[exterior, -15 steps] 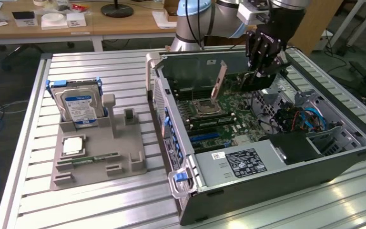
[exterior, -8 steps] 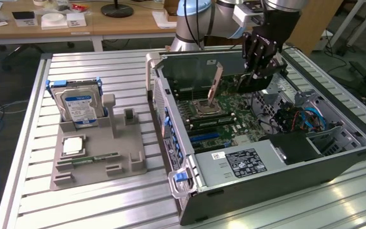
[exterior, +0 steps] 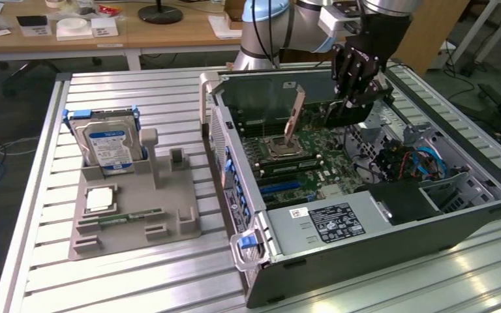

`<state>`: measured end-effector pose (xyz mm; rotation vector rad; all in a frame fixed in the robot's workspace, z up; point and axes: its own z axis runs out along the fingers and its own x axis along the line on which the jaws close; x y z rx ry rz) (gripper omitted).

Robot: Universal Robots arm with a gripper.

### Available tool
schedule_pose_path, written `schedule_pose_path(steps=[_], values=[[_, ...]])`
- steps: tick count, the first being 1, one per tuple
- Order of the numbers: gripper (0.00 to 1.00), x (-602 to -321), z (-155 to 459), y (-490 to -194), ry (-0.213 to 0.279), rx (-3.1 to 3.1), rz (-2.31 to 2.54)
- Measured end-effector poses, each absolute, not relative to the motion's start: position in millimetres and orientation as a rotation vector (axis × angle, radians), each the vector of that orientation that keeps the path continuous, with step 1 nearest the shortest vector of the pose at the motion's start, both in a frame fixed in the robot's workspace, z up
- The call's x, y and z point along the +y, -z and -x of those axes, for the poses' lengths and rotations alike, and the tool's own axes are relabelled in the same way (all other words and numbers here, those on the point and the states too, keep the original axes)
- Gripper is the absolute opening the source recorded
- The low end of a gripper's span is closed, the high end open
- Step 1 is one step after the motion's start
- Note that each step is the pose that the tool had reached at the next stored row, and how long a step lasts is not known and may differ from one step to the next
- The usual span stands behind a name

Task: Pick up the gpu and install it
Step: 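Insert the gpu into the slot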

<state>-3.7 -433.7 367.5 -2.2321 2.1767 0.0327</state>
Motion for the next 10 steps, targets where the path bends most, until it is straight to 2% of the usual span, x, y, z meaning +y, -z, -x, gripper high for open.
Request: schedule_pose_path(steps=[10], values=[[0.26,-433.6,3.7,-365.4,-0.033,2.177,2.232]])
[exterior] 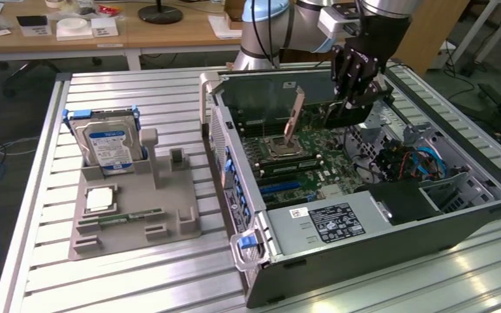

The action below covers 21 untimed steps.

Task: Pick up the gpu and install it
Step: 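Insert the gpu into the slot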

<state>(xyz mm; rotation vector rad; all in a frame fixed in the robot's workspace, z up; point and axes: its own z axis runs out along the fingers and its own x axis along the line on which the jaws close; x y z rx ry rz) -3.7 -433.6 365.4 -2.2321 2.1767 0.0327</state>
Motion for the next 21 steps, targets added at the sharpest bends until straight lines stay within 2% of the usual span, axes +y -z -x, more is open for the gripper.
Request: schedule_pose_path(steps=[21], values=[[0.26,-436.6,6.5,-362.5,-0.033,2.177,2.232]])
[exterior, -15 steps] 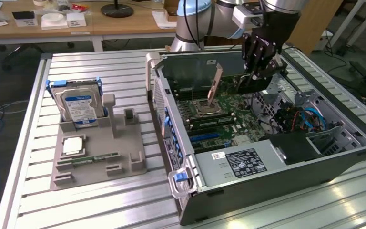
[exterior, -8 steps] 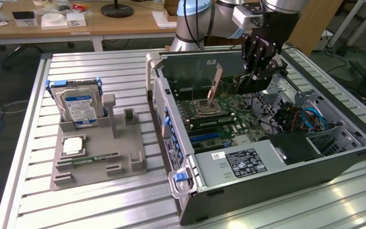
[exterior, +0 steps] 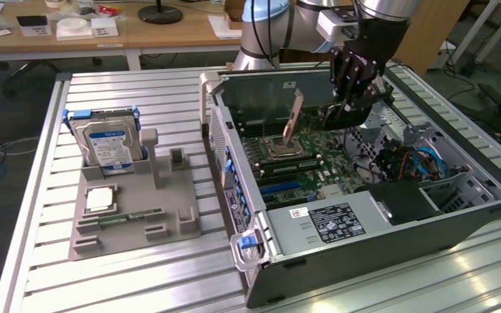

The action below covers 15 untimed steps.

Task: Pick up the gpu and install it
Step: 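Insert the gpu into the slot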

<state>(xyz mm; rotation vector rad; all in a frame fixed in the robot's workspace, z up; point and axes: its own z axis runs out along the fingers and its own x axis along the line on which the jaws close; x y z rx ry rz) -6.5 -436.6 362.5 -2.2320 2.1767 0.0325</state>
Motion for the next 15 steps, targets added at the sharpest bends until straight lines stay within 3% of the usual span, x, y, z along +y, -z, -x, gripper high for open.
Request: schedule_pose_path(steps=[15], values=[[0.26,-453.8,18.2,-349.8,-0.033,2.177,2.232]])
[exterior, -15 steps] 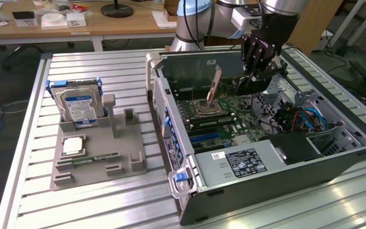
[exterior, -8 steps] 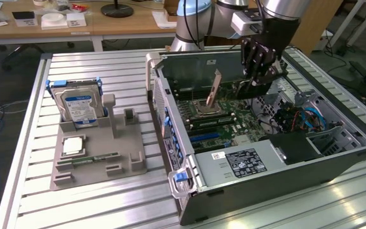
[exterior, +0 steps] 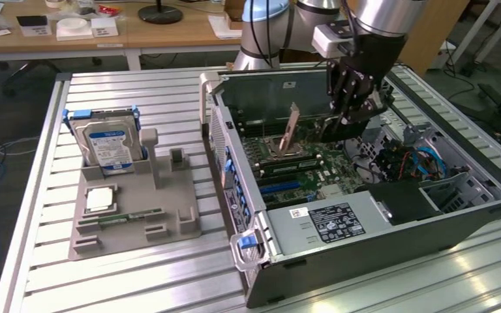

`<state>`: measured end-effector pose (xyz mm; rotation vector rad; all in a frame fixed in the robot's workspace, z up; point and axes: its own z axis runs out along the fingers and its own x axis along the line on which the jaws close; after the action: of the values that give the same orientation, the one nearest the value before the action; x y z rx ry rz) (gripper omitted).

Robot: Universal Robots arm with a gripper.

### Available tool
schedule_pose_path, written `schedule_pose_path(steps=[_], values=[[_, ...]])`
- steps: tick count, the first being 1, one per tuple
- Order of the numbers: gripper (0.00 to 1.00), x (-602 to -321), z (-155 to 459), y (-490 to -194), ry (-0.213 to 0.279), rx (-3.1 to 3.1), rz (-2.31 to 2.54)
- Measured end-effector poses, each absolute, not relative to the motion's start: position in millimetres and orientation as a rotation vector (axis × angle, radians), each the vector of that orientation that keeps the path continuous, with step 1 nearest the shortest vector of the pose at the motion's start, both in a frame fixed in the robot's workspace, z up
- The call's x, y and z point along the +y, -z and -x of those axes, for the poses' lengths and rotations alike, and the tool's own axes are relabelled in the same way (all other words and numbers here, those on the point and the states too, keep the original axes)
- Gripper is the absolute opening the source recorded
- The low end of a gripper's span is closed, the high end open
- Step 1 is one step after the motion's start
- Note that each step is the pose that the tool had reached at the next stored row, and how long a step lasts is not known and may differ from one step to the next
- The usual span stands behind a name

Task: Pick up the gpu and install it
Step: 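Insert the gpu into the slot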

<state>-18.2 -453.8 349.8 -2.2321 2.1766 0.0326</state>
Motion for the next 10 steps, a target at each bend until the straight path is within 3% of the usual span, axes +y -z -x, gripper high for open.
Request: schedule_pose_path(steps=[10], values=[[0.26,-453.7,20.8,-344.1,-0.033,2.18,2.229]])
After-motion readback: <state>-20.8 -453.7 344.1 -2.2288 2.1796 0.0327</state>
